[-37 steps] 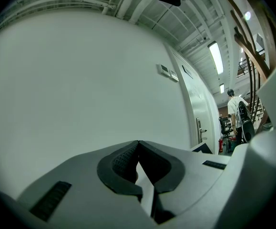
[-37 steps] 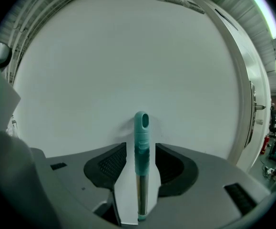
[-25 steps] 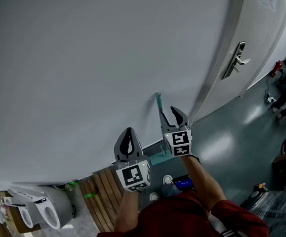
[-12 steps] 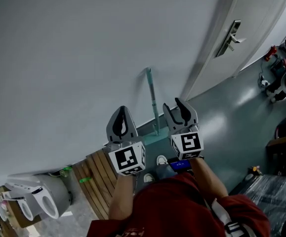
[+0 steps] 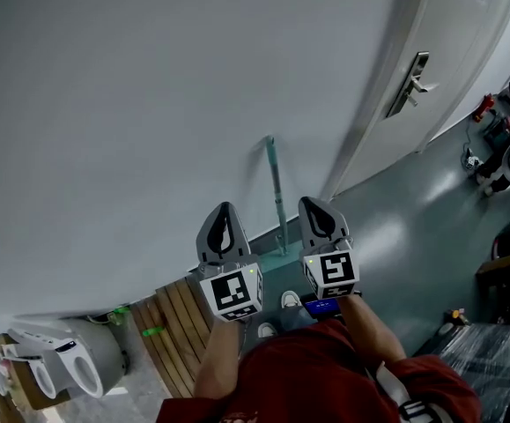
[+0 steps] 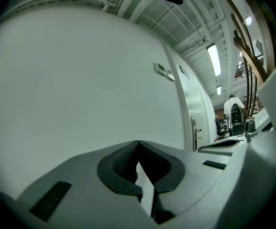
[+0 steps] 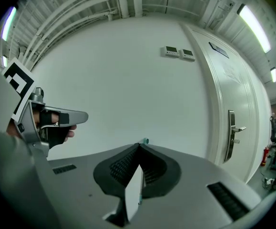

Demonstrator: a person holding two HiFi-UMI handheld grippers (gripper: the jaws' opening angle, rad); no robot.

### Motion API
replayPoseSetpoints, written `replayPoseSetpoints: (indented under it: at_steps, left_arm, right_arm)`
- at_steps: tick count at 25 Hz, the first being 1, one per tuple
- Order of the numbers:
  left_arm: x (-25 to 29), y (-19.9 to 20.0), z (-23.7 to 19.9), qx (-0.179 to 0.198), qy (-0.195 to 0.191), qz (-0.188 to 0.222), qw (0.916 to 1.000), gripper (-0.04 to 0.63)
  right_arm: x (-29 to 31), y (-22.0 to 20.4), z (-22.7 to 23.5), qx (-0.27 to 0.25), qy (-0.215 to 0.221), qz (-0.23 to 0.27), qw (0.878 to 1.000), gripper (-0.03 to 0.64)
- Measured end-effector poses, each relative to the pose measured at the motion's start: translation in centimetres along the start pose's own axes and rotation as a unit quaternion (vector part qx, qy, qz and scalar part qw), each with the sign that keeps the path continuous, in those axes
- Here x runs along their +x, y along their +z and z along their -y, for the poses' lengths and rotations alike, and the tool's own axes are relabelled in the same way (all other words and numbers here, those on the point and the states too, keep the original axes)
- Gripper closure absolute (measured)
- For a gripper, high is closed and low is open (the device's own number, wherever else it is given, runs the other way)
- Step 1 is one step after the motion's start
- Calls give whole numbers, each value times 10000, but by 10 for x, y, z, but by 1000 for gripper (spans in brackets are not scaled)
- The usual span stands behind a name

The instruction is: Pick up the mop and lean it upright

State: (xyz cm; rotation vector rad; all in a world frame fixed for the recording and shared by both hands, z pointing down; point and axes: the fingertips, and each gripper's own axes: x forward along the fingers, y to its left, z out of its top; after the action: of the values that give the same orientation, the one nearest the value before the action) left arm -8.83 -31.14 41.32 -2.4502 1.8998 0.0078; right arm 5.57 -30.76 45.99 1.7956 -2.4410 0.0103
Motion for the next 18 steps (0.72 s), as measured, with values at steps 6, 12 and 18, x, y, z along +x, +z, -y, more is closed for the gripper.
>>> replayPoseSetpoints:
  at_steps: [6, 12, 18]
  left_arm:
    - [-3, -2, -2, 150, -20, 19, 9999, 581]
    - [-8, 3, 2, 79, -79, 2, 9999, 581]
    - [-11, 4, 5, 67, -108, -22, 9999, 581]
  right_arm:
    - [-9, 44, -1, 88, -155, 197, 9996, 599]
    - [-16, 83, -3, -8, -98, 329, 9994, 600]
    - [-16, 77, -3, -25, -109, 256, 9996, 600]
